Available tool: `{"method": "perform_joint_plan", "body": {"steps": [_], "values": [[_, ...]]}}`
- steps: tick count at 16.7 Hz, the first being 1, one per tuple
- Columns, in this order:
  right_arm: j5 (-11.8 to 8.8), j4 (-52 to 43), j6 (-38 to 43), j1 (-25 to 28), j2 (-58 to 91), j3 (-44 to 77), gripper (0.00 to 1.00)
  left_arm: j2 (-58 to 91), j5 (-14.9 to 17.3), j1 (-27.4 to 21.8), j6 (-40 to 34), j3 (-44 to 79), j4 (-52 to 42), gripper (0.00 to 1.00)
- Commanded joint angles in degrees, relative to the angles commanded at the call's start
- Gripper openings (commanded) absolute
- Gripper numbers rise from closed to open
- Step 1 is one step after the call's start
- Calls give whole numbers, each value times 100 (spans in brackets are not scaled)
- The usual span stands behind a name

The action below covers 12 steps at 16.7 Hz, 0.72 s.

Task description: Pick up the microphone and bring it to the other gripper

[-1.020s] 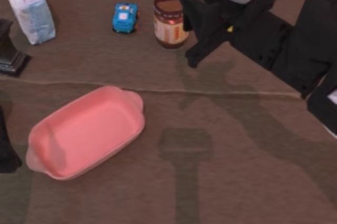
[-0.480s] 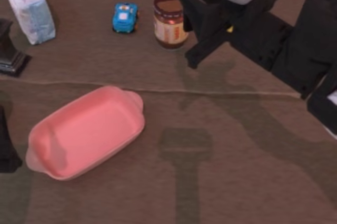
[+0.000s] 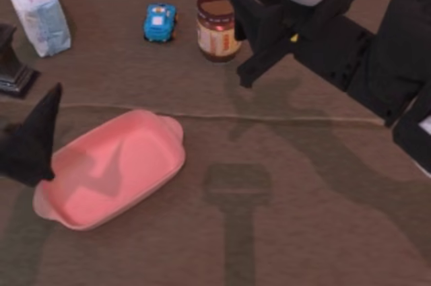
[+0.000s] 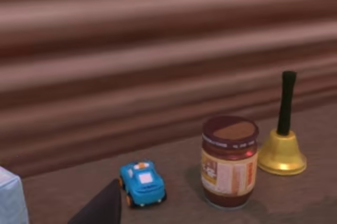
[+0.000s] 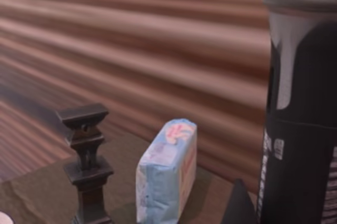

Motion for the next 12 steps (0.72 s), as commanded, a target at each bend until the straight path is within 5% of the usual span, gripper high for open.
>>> {"method": "perform_joint_plan", "body": {"steps": [7,12], "values": [[0,0,0,0,0,0,0,3363,2213,-566,235,2172,1020,100],[0,0,0,0,0,0,0,4712,3181,-816,325,3061,1401,100]]}}
